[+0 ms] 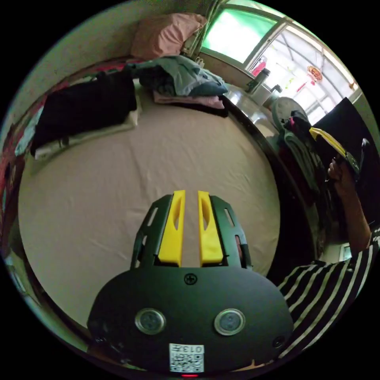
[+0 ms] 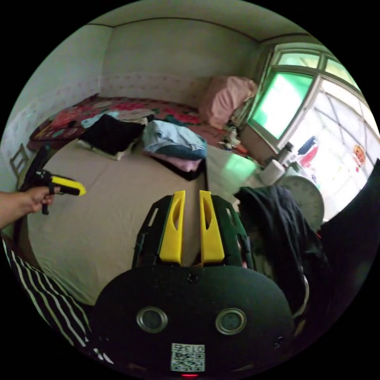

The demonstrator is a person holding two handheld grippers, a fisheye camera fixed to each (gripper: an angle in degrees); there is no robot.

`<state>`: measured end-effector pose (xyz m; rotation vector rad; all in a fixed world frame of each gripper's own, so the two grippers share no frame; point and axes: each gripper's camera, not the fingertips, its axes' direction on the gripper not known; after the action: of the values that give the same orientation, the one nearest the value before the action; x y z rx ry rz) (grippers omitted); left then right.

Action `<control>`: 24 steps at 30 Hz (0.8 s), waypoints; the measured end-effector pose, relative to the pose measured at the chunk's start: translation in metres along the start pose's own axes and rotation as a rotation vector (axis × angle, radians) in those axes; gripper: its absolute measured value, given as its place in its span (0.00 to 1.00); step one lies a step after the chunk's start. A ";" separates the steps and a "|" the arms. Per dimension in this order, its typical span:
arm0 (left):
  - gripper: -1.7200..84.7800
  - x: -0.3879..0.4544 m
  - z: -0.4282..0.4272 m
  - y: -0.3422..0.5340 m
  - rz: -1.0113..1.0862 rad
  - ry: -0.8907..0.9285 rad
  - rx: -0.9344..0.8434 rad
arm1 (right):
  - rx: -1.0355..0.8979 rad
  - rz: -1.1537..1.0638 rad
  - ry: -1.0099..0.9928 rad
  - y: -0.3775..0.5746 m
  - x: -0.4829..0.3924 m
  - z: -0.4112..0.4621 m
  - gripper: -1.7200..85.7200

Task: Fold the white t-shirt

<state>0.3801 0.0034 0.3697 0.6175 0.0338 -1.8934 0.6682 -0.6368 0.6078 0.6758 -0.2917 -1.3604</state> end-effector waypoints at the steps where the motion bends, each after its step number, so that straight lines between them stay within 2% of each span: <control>1: 0.11 0.002 -0.004 -0.013 0.044 -0.040 0.028 | 0.002 -0.015 -0.008 -0.007 -0.004 0.007 0.10; 5: 0.14 0.016 -0.015 -0.061 0.199 -0.187 0.131 | 0.009 -0.064 -0.081 -0.064 -0.010 0.066 0.12; 10: 0.19 0.037 -0.007 -0.137 0.413 -0.491 0.234 | 0.039 -0.011 -0.101 -0.140 0.008 0.143 0.13; 13: 0.21 0.039 0.011 -0.168 0.514 -0.575 0.204 | 0.020 0.046 -0.155 -0.184 0.024 0.194 0.13; 17: 0.20 0.030 0.030 -0.186 0.581 -0.608 0.122 | -0.055 0.073 -0.229 -0.228 0.037 0.249 0.14; 20: 0.16 0.012 0.024 -0.190 0.540 -0.541 0.124 | -0.089 0.079 -0.285 -0.248 0.038 0.275 0.13; 24: 0.06 -0.012 0.019 -0.192 0.535 -0.518 0.066 | -0.168 0.052 -0.334 -0.268 0.024 0.296 0.06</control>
<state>0.2078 0.0864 0.3410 0.1365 -0.4838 -1.4795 0.2930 -0.7569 0.6733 0.2972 -0.4517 -1.4277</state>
